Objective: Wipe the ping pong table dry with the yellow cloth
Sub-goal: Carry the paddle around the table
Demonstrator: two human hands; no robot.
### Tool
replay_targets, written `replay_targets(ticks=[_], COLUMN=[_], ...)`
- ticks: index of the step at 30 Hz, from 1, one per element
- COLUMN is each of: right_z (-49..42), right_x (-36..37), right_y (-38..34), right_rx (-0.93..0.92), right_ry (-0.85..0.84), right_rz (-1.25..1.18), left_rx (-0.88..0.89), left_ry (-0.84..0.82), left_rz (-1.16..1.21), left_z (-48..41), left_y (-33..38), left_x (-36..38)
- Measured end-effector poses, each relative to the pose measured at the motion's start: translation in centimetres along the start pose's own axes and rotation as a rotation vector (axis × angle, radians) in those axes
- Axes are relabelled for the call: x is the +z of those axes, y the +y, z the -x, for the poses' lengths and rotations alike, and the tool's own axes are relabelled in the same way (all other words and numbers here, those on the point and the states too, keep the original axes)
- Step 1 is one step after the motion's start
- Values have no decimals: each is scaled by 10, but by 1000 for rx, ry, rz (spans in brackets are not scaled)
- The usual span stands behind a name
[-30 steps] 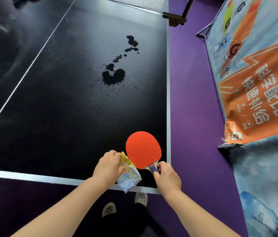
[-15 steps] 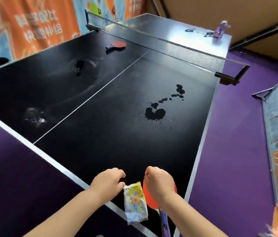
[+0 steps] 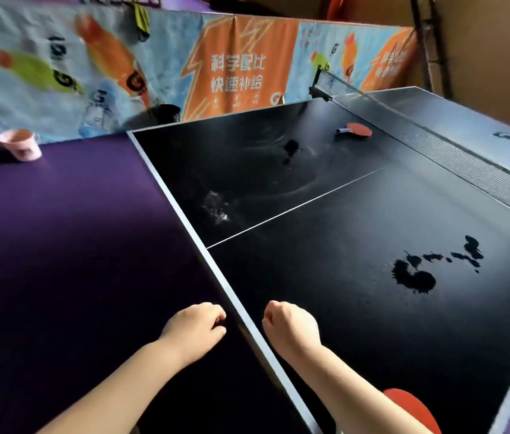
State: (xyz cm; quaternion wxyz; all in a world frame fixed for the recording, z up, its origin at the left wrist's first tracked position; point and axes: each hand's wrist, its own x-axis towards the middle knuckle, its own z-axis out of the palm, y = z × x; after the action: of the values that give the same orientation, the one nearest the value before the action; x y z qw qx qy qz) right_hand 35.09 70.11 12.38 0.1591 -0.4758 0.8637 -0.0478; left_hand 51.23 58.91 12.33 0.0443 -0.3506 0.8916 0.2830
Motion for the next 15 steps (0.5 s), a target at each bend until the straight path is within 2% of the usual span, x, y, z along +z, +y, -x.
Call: replay_targets(ticks=[9, 15], right_z=[-114, -179], right_x=[41, 53], right_y=[-230, -351], right_rx=[-166, -289], right_ry=[-44, -105], right_rz=[95, 135], left_rx=[-169, -262], left_ry=[114, 163], left_rz=[-34, -34], left_z=[8, 1], left_y=[-228, -337], left_x=[-125, -192])
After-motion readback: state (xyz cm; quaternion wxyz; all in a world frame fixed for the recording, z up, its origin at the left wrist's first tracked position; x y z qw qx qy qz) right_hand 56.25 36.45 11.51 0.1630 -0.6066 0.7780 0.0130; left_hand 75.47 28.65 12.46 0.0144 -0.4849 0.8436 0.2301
